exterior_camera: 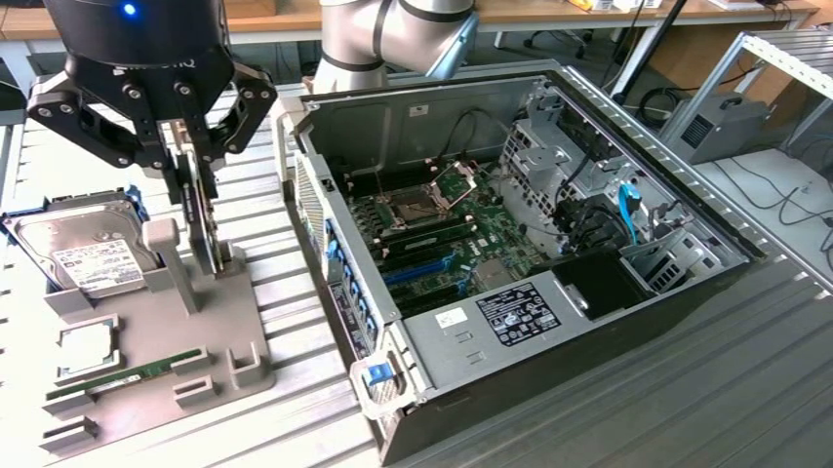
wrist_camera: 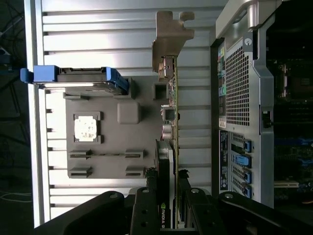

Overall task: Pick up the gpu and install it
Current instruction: 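Pick up the gpu and move the gpu toward the slot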

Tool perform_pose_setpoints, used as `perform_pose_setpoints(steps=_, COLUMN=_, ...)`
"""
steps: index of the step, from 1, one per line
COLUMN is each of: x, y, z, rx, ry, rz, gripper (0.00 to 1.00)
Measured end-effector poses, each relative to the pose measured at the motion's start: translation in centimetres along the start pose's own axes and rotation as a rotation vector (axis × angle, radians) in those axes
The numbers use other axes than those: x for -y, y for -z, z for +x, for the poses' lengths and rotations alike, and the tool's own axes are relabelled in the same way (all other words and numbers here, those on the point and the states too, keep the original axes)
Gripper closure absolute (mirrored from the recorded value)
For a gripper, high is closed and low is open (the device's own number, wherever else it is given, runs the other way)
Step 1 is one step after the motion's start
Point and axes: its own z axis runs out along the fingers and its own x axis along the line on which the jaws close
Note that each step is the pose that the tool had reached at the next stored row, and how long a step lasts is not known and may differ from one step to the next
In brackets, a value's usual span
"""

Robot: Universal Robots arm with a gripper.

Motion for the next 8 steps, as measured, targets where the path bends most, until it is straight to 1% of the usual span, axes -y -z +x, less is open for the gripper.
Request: perform_pose_setpoints(steps=8, x=-0.02, y=0.66, z=0.01, rx=0.0001, ry=0.0, rz=0.0, gripper=0.73)
